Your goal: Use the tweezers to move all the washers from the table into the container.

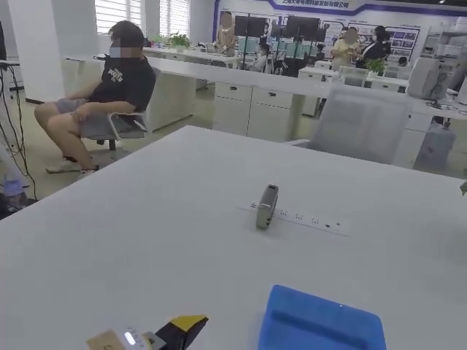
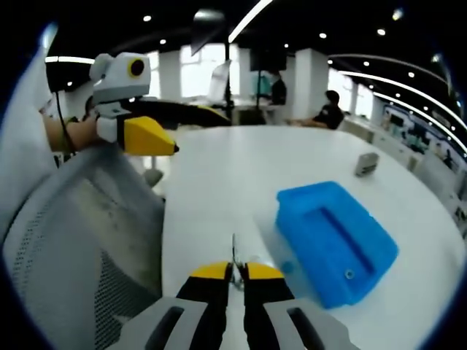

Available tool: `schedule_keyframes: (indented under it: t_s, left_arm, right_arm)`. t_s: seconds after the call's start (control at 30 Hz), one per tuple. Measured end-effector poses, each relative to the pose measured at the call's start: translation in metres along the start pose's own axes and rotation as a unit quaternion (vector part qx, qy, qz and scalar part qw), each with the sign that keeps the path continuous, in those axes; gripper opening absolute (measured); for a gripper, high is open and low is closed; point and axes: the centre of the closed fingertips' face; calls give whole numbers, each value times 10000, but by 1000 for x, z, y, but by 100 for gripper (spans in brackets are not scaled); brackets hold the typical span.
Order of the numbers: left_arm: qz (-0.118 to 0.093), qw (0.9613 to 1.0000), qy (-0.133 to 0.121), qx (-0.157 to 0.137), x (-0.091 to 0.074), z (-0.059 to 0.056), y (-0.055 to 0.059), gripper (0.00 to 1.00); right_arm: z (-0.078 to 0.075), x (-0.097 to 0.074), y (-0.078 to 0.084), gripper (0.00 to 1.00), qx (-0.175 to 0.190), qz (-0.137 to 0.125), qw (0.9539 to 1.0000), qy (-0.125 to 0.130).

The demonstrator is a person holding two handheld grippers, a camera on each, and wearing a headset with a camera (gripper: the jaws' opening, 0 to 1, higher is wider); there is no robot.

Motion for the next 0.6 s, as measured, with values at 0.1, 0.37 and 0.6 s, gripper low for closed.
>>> schedule_keyframes:
  t_s: [0.1, 0.37, 0.6]
  left_arm:
    - [8, 10000, -2, 2, 0, 0, 0, 73]
    - [-6, 10000, -12, -11, 0, 1, 0, 73]
    - [-18, 10000, -30, -11, 0, 2, 0, 73]
  right_arm:
    - [-1, -1, -2, 3, -8, -9, 9999, 116]
    - [-22, -14, -25, 3, 24, -238, 9992, 327]
    - [-48, -25, -44, 3, 159, -492, 9972, 531]
Point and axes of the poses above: the centre of the closed fingertips' face, and the gripper's own axes: x roughly forward along the fingers, z roughly to its left, y roughly out of its underside, and after that the axes turned 3 degrees about y, right-handed
